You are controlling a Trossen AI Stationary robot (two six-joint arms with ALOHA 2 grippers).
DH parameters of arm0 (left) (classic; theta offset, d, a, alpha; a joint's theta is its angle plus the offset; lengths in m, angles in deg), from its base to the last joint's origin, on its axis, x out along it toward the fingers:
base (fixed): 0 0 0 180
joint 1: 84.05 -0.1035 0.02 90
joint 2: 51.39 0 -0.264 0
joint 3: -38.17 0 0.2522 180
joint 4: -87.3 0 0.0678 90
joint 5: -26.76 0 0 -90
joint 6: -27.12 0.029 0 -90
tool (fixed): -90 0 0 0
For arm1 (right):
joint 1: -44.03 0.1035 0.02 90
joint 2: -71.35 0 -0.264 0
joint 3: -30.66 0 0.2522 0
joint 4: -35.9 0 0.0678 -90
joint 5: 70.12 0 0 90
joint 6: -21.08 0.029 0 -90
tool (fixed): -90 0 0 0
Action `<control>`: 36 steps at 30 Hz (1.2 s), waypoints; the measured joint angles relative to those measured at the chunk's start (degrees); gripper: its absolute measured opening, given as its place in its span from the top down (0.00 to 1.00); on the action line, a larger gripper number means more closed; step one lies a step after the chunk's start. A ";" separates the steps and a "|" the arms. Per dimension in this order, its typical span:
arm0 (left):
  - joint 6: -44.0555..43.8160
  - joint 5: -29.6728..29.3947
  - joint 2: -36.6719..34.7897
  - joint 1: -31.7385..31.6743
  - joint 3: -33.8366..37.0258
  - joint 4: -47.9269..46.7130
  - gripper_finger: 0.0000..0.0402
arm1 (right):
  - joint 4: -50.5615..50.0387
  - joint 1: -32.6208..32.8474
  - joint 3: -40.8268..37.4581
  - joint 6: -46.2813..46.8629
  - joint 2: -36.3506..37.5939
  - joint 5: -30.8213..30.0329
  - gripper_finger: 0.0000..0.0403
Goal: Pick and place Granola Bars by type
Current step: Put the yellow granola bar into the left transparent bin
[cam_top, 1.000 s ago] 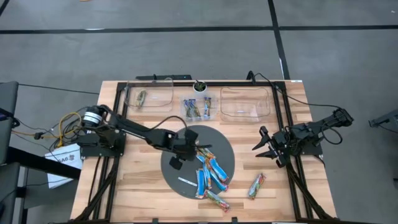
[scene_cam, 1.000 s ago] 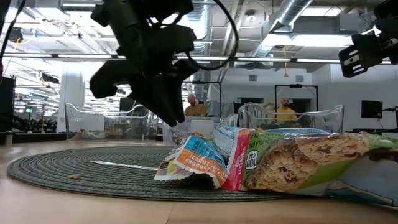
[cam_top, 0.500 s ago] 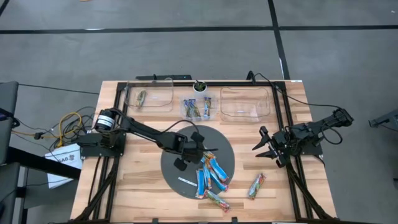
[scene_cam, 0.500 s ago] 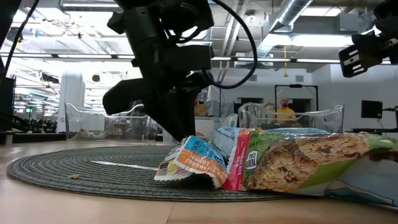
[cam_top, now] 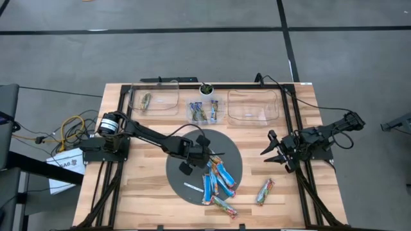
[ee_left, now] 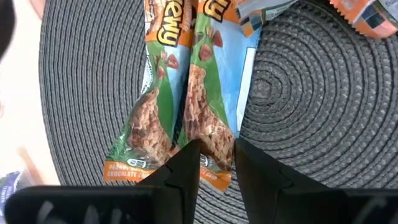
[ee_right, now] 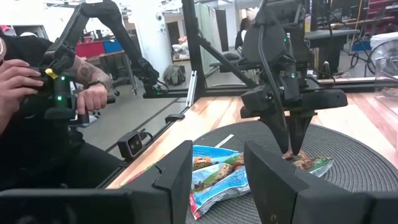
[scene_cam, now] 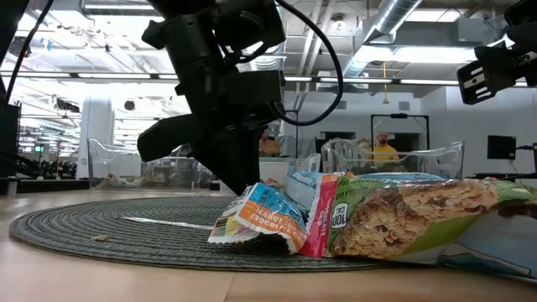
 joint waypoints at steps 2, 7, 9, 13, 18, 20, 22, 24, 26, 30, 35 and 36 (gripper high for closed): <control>-0.53 0.12 0.00 0.00 0.02 -0.04 0.77 | 0.00 0.01 0.00 0.00 0.00 0.00 0.66; -0.70 0.14 0.00 0.00 0.04 -0.18 0.80 | 0.00 0.02 0.00 0.00 0.00 0.00 0.66; -0.72 0.12 0.00 0.00 0.04 -0.20 0.84 | 0.00 0.02 0.00 0.00 0.00 0.00 0.66; -0.74 0.08 -0.03 0.00 0.04 -0.09 0.95 | 0.00 0.00 0.00 0.00 0.00 0.00 0.66; -1.86 0.12 -0.04 0.00 0.04 -0.07 0.99 | 0.00 0.02 0.00 0.00 0.00 0.00 0.66; -1.90 0.12 -0.04 0.00 0.04 -0.13 0.99 | -0.02 0.02 0.00 0.00 0.00 0.00 0.66; -2.00 0.14 -0.04 0.04 0.07 -0.17 1.00 | 0.00 0.01 0.00 0.00 0.00 0.00 0.66; -2.35 0.16 -0.04 0.07 0.09 -0.20 1.00 | 0.00 0.02 0.00 0.00 0.00 0.00 0.65; -2.49 0.21 -0.04 0.07 0.09 -0.46 1.00 | 0.00 0.01 0.00 0.00 0.00 0.00 0.66; -3.57 0.25 -0.04 0.11 0.09 -1.92 1.00 | 0.00 0.00 0.00 0.00 0.00 0.00 0.66; -5.23 0.35 -0.04 0.30 0.09 -3.72 1.00 | -0.01 0.01 0.00 0.00 0.00 0.00 0.65; -5.40 0.38 -0.04 0.41 0.09 -4.15 1.00 | 0.00 0.02 0.00 0.00 0.00 0.00 0.66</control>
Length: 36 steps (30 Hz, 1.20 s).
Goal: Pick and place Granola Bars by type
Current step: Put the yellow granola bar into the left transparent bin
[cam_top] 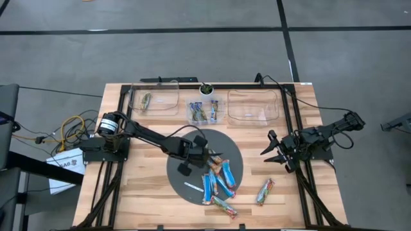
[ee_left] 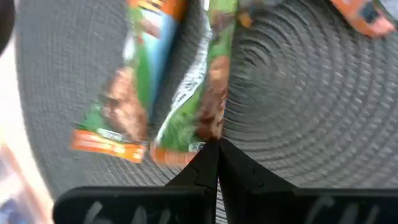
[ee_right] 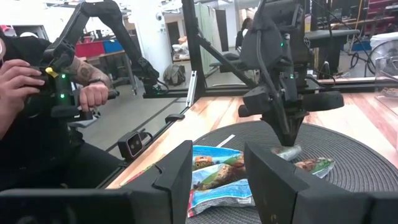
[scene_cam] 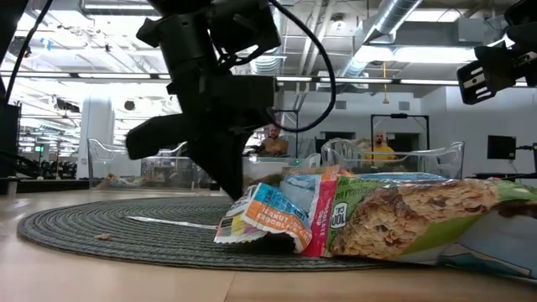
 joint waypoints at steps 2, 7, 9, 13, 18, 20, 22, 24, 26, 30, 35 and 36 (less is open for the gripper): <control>-0.12 -0.05 0.16 0.07 0.00 -1.54 1.00 | -0.01 0.00 0.00 0.00 0.00 0.00 0.66; -0.95 -0.52 0.17 0.01 -0.24 -1.58 1.00 | 0.00 -0.01 0.00 0.00 0.00 0.00 0.66; -0.96 -0.51 0.16 0.03 -0.24 -1.52 1.00 | 0.00 -0.02 0.00 0.00 0.00 0.00 0.65; -1.38 -0.52 0.15 0.03 -0.24 -1.47 1.00 | -0.02 0.00 0.00 0.00 0.00 0.00 0.66; -1.57 -0.65 -0.56 0.65 -0.28 -0.44 1.00 | 0.00 0.00 0.00 0.00 0.00 0.00 0.66; -1.54 -0.60 -1.40 1.05 -0.28 0.18 1.00 | 0.00 0.00 0.00 0.00 0.00 0.00 0.66; -1.54 -0.63 -2.13 1.45 -0.33 1.46 1.00 | 0.00 -0.01 0.00 0.00 0.00 0.00 0.65; -1.53 -0.66 -2.69 1.71 -0.33 2.18 1.00 | 0.00 0.00 0.00 0.00 0.00 0.00 0.66; -1.10 -0.70 -2.95 1.78 -0.33 3.45 1.00 | 0.00 0.00 0.00 0.00 0.01 0.00 0.66; 2.41 -0.41 -2.95 1.78 -0.35 6.60 0.98 | 0.00 0.00 0.00 0.00 0.00 0.00 0.66; 6.32 -0.28 -2.91 1.68 -0.35 9.62 0.86 | -0.01 0.00 0.00 0.00 0.00 0.00 0.66; 6.43 -0.28 -2.91 1.56 -0.35 9.88 0.82 | -0.01 -0.01 0.00 0.00 0.00 0.00 0.66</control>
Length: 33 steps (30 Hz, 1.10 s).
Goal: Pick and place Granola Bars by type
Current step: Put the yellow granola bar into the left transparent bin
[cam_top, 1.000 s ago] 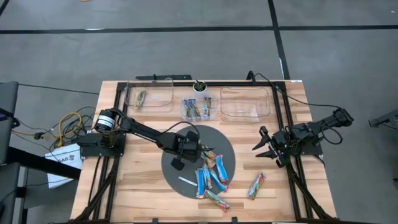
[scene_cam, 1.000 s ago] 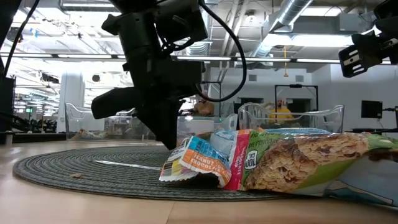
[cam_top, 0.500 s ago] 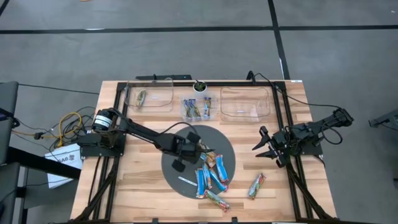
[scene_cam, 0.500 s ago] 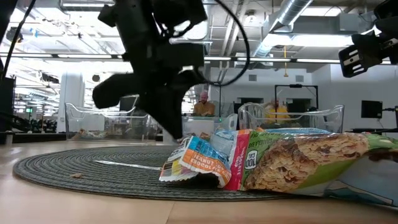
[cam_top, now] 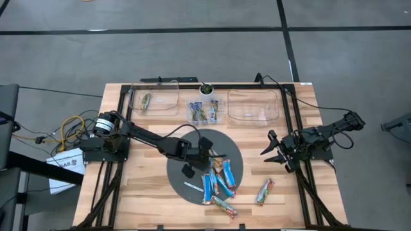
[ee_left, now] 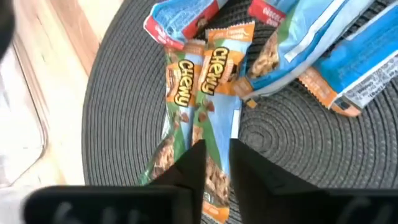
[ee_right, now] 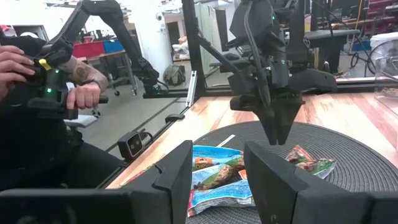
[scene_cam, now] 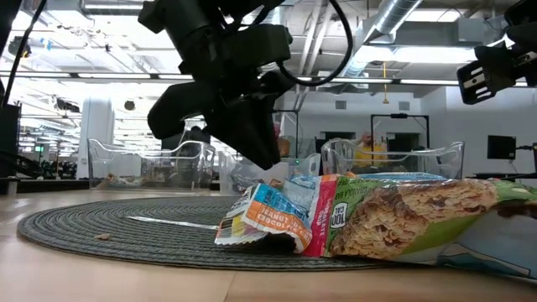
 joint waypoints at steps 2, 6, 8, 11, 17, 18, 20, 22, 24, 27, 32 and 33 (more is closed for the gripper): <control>0.00 0.00 0.00 -0.23 0.00 0.39 0.75 | 0.00 0.01 0.00 0.00 0.00 0.00 0.66; 0.00 -0.19 0.44 -0.94 -0.05 0.53 0.63 | 0.00 0.01 0.00 0.00 0.00 0.00 0.66; 0.00 -0.22 1.84 -1.25 -0.31 1.57 0.59 | -0.01 -0.01 0.00 0.00 0.00 0.00 0.65; 0.10 0.01 4.34 -1.64 -1.57 1.45 0.55 | 0.00 0.01 0.00 0.00 0.00 0.00 0.66; 0.66 -0.24 7.04 -1.97 -4.21 0.75 0.53 | 0.19 -0.01 0.00 0.00 0.00 -0.06 0.66; 0.67 -0.22 7.00 -1.99 -4.46 -0.48 0.53 | 0.18 0.00 0.00 0.00 0.00 -0.05 0.66; 0.56 -0.22 6.99 -1.97 -4.63 -1.16 0.53 | 0.21 0.00 0.00 0.00 0.00 -0.07 0.65; 0.12 -0.24 6.97 -1.97 -4.66 -2.25 0.53 | 0.21 -0.01 0.00 0.00 0.00 -0.07 0.66; -0.09 -0.18 6.99 -1.95 -4.66 -3.40 0.53 | 0.23 0.01 0.00 0.00 0.00 -0.07 0.66; -0.27 0.41 6.99 -1.95 -4.66 -4.13 0.53 | 0.26 0.01 0.00 0.00 0.00 -0.08 0.66; -0.46 2.78 7.45 -1.95 -4.68 -4.15 0.53 | 0.30 0.01 0.00 0.00 0.00 -0.07 0.66; -0.46 2.92 7.58 -1.94 -4.68 -4.12 0.53 | 0.30 0.01 0.00 0.00 0.00 -0.07 0.66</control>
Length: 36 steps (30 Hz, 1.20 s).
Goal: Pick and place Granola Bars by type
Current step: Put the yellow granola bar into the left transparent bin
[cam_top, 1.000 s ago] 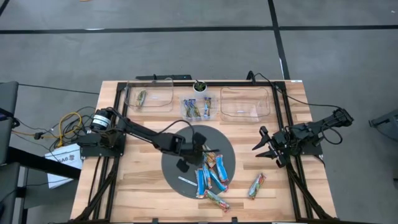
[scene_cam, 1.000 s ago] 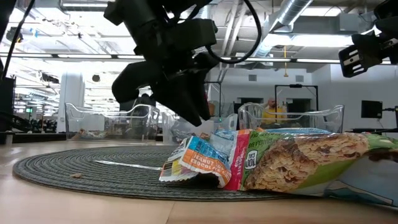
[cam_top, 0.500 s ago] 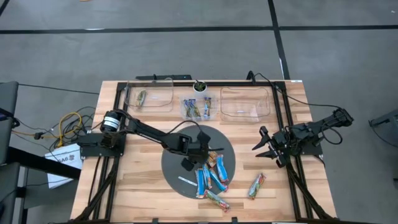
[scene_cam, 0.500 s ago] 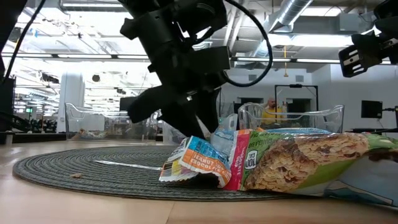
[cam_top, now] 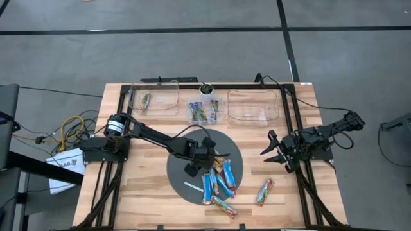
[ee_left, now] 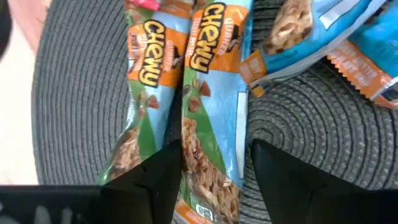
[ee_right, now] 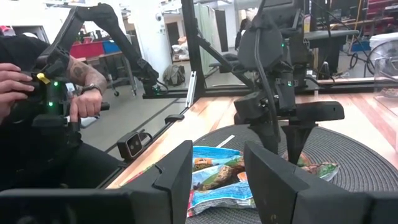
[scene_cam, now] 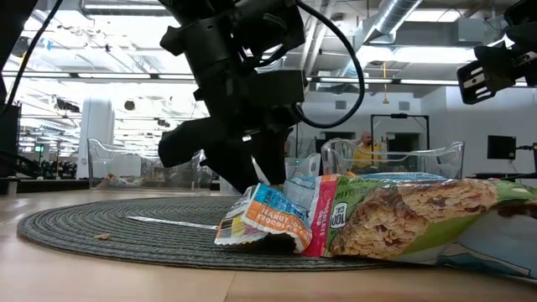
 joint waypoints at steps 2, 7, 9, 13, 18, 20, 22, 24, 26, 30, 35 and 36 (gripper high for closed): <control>0.04 0.02 0.23 0.01 -0.04 0.10 0.53 | 0.02 -0.02 0.00 0.00 0.00 0.00 0.66; 0.00 0.21 0.26 0.01 -0.04 0.06 0.57 | 0.02 0.00 0.00 0.00 0.00 0.00 0.66; 0.00 0.34 0.30 0.01 -0.04 -0.03 0.61 | 0.04 -0.02 0.00 0.00 0.00 0.00 0.65; -0.67 0.34 0.37 0.08 -0.02 -0.10 0.73 | 0.04 0.00 0.00 0.00 0.00 0.00 0.66; -2.86 0.34 0.39 0.10 -0.02 -0.23 0.88 | 0.04 0.00 0.00 0.00 0.00 0.02 0.66; -3.80 0.24 0.39 0.23 -0.02 -0.29 0.91 | 0.04 0.00 0.00 0.00 0.00 0.02 0.65; -4.79 0.02 0.28 0.45 -0.02 -0.37 0.93 | 0.06 0.00 0.00 0.00 0.00 0.02 0.66; -5.75 -0.01 0.06 0.70 0.00 -0.40 0.93 | 0.04 -0.02 0.00 0.00 0.00 0.02 0.66; -6.59 -0.27 -0.15 0.99 0.06 -0.29 0.91 | 0.04 -0.02 0.00 0.00 0.00 0.02 0.66; -8.39 -0.12 -0.86 1.15 0.09 0.51 0.90 | 0.07 -0.01 0.00 0.00 0.00 0.04 0.66; -11.53 -0.21 -0.87 1.15 0.09 2.82 0.93 | 0.07 -0.01 0.00 0.00 0.00 0.04 0.66; -11.91 -0.23 -0.87 1.15 0.09 3.16 0.94 | 0.07 -0.01 0.00 0.01 0.00 0.04 0.66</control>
